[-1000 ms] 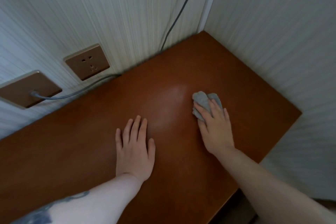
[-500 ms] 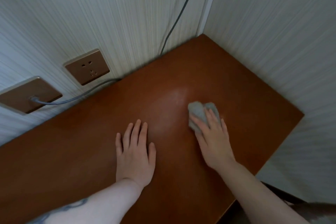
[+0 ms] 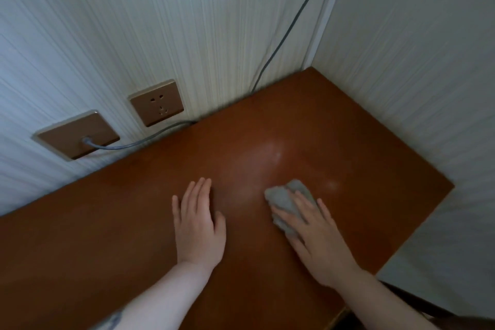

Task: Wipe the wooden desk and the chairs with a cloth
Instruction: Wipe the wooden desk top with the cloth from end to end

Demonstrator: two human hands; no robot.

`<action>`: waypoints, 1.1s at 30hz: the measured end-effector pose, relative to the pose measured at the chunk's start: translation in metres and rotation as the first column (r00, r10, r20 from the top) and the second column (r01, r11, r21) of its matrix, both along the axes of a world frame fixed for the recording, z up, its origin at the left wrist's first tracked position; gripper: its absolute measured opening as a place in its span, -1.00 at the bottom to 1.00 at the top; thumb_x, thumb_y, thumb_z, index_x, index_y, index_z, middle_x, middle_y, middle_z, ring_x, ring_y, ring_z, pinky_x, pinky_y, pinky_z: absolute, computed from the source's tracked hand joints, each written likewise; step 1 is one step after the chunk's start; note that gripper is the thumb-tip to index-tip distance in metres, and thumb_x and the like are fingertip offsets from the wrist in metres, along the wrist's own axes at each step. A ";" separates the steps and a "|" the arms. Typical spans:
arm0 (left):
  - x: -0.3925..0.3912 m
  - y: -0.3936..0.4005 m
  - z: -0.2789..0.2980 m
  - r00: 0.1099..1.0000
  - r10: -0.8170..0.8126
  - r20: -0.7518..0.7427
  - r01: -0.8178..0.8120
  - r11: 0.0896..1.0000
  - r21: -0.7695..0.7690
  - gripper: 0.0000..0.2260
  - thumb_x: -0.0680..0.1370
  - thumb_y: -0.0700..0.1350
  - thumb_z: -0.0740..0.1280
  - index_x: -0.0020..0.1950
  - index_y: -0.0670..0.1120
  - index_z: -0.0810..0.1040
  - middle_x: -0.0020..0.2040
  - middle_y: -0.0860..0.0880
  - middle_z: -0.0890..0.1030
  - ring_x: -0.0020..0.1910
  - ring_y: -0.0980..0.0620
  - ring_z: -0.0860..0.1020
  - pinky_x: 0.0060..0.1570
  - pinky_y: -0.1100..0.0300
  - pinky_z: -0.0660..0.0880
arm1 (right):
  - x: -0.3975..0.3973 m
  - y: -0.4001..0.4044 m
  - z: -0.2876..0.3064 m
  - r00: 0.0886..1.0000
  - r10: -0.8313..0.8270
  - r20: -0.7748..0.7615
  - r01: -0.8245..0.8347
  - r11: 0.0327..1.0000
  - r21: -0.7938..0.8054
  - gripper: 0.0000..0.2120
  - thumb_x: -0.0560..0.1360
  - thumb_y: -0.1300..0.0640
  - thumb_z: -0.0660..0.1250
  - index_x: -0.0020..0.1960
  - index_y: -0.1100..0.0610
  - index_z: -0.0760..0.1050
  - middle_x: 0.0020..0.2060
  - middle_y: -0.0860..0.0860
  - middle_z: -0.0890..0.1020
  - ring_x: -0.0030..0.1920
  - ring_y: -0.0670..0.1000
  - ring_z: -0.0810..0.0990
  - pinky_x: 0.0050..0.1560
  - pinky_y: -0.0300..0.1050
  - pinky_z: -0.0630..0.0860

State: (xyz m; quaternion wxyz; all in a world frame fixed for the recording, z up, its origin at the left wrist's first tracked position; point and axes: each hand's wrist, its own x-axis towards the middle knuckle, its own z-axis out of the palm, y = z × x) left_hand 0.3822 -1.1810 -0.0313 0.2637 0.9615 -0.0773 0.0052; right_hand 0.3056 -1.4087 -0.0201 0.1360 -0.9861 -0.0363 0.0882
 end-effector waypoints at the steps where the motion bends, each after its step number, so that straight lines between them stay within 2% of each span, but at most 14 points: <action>1: 0.007 0.006 0.000 0.999 0.045 0.025 -0.045 0.998 0.038 -0.49 0.55 -0.17 0.27 0.50 -0.09 0.28 0.49 -0.04 0.32 0.53 0.01 0.14 0.52 -0.04 -0.11 | 0.021 -0.001 0.000 0.991 -0.130 0.016 0.130 0.991 0.021 -0.53 0.62 -0.12 -0.10 0.52 -0.31 0.05 0.56 -0.14 -0.07 0.55 -0.12 -0.17 0.51 -0.03 -0.30; 5: 0.050 0.022 0.000 0.986 0.161 0.054 -0.167 0.971 0.169 -0.51 0.60 -0.09 0.17 0.53 -0.11 0.22 0.54 -0.06 0.23 0.55 -0.04 0.06 0.52 -0.03 -0.16 | 0.084 0.060 -0.002 0.789 -0.612 0.050 0.610 0.790 0.054 -0.49 0.64 -0.03 0.06 0.55 -0.20 0.02 0.58 -0.01 -0.09 0.56 -0.02 -0.21 0.50 0.08 -0.26; 7: 0.061 0.024 -0.005 0.979 0.203 0.018 -0.203 0.960 0.193 -0.51 0.63 -0.06 0.09 0.56 -0.10 0.16 0.56 -0.05 0.16 0.55 -0.03 0.01 0.52 -0.03 -0.18 | 0.080 0.096 -0.006 0.866 -0.485 0.117 0.479 0.874 0.078 -0.50 0.63 -0.04 0.01 0.55 -0.18 0.05 0.58 0.00 -0.06 0.56 -0.01 -0.19 0.50 0.07 -0.27; 9: 0.062 0.023 -0.009 0.979 0.205 0.010 -0.202 0.956 0.211 -0.52 0.64 -0.05 0.05 0.56 -0.10 0.16 0.56 -0.04 0.15 0.55 -0.02 0.02 0.52 -0.04 -0.15 | 0.057 0.103 -0.003 0.995 -0.070 0.076 0.062 0.992 0.107 -0.52 0.61 -0.06 -0.06 0.53 -0.22 0.12 0.57 -0.06 -0.02 0.56 -0.05 -0.17 0.49 0.02 -0.31; 11: 0.062 0.022 -0.012 0.979 0.202 0.011 -0.199 0.954 0.224 -0.52 0.62 -0.04 0.00 0.55 -0.10 0.18 0.56 -0.04 0.18 0.54 -0.03 0.05 0.51 -0.06 -0.09 | 0.044 0.080 0.008 0.941 0.335 -0.040 -0.322 0.928 0.189 -0.55 0.63 -0.08 -0.04 0.51 -0.29 0.11 0.56 -0.17 -0.09 0.54 -0.15 -0.24 0.48 -0.06 -0.38; 13: 0.063 0.023 -0.014 0.981 0.196 0.009 -0.192 0.951 0.243 -0.47 0.59 0.00 -0.08 0.55 -0.08 0.17 0.56 -0.03 0.18 0.54 -0.03 0.05 0.51 -0.07 -0.06 | 0.052 0.041 0.013 0.854 0.507 -0.120 -0.480 0.855 0.198 -0.55 0.62 -0.10 -0.02 0.50 -0.35 0.09 0.54 -0.25 -0.17 0.50 -0.22 -0.31 0.47 -0.09 -0.40; 15: 0.065 0.022 -0.015 0.982 0.191 0.010 -0.187 0.947 0.260 -0.45 0.58 0.03 -0.12 0.55 -0.08 0.16 0.56 -0.03 0.17 0.54 -0.04 0.05 0.51 -0.08 -0.05 | 0.079 0.010 0.008 0.893 0.438 -0.106 -0.423 0.895 0.141 -0.53 0.58 -0.14 -0.09 0.47 -0.38 0.10 0.52 -0.28 -0.19 0.49 -0.25 -0.32 0.49 -0.07 -0.35; 18: 0.064 0.022 -0.015 0.982 0.187 0.005 -0.181 0.943 0.280 -0.44 0.57 0.03 -0.14 0.55 -0.08 0.17 0.55 -0.04 0.19 0.54 -0.05 0.06 0.51 -0.09 -0.03 | 0.129 0.015 -0.002 1.000 0.025 0.010 -0.026 0.997 0.072 -0.56 0.62 -0.11 -0.04 0.49 -0.31 0.13 0.56 -0.15 -0.05 0.52 -0.19 -0.23 0.51 0.00 -0.29; 21: 0.065 0.023 -0.016 0.981 0.194 -0.002 -0.185 0.938 0.294 -0.44 0.57 0.04 -0.14 0.55 -0.08 0.18 0.55 -0.04 0.19 0.54 -0.05 0.06 0.51 -0.10 -0.02 | 0.152 0.076 -0.010 0.929 -0.355 0.102 0.353 0.935 0.034 -0.51 0.63 0.00 0.08 0.54 -0.18 0.12 0.58 0.00 0.00 0.56 -0.02 -0.14 0.52 0.08 -0.24; 23: 0.065 0.022 -0.016 0.981 0.196 -0.010 -0.184 0.936 0.299 -0.44 0.56 0.04 -0.13 0.54 -0.08 0.19 0.55 -0.04 0.20 0.54 -0.05 0.08 0.50 -0.11 0.00 | 0.139 0.109 -0.010 0.961 -0.242 0.135 0.234 0.969 0.074 -0.51 0.62 0.03 0.09 0.54 -0.15 0.16 0.58 0.03 0.02 0.56 0.01 -0.12 0.52 0.12 -0.22; 25: 0.065 0.022 -0.015 0.981 0.192 -0.010 -0.181 0.938 0.296 -0.45 0.56 0.03 -0.10 0.53 -0.09 0.23 0.53 -0.05 0.24 0.53 -0.06 0.11 0.49 -0.13 0.05 | 0.117 0.111 -0.008 0.988 0.116 0.105 -0.129 0.984 0.124 -0.53 0.61 0.01 0.04 0.51 -0.17 0.20 0.57 -0.02 0.07 0.56 -0.05 -0.10 0.53 0.10 -0.20; 28: 0.064 0.022 -0.015 0.981 0.193 -0.014 -0.180 0.937 0.298 -0.46 0.56 0.01 -0.08 0.51 -0.10 0.25 0.52 -0.07 0.27 0.51 -0.08 0.14 0.47 -0.15 0.08 | 0.109 0.063 -0.003 0.886 0.465 0.003 -0.460 0.876 0.145 -0.54 0.60 -0.08 -0.01 0.49 -0.26 0.17 0.56 -0.16 -0.03 0.54 -0.17 -0.20 0.49 -0.05 -0.34; 30: 0.065 0.022 -0.015 0.981 0.192 -0.019 -0.177 0.936 0.303 -0.46 0.57 0.01 -0.08 0.52 -0.10 0.25 0.52 -0.06 0.26 0.52 -0.08 0.14 0.48 -0.15 0.08 | 0.124 0.032 -0.002 0.885 0.465 0.005 -0.463 0.881 0.095 -0.53 0.58 -0.10 -0.03 0.49 -0.29 0.16 0.54 -0.18 -0.04 0.52 -0.22 -0.23 0.46 -0.12 -0.40; 33: 0.065 0.022 -0.015 0.981 0.190 -0.028 -0.172 0.934 0.314 -0.47 0.58 0.02 -0.09 0.53 -0.09 0.22 0.53 -0.06 0.24 0.52 -0.08 0.12 0.49 -0.14 0.05 | 0.160 0.039 -0.007 0.981 0.181 0.073 -0.185 0.981 0.058 -0.56 0.63 -0.03 0.02 0.50 -0.25 0.16 0.57 -0.07 0.05 0.55 -0.12 -0.13 0.46 -0.09 -0.40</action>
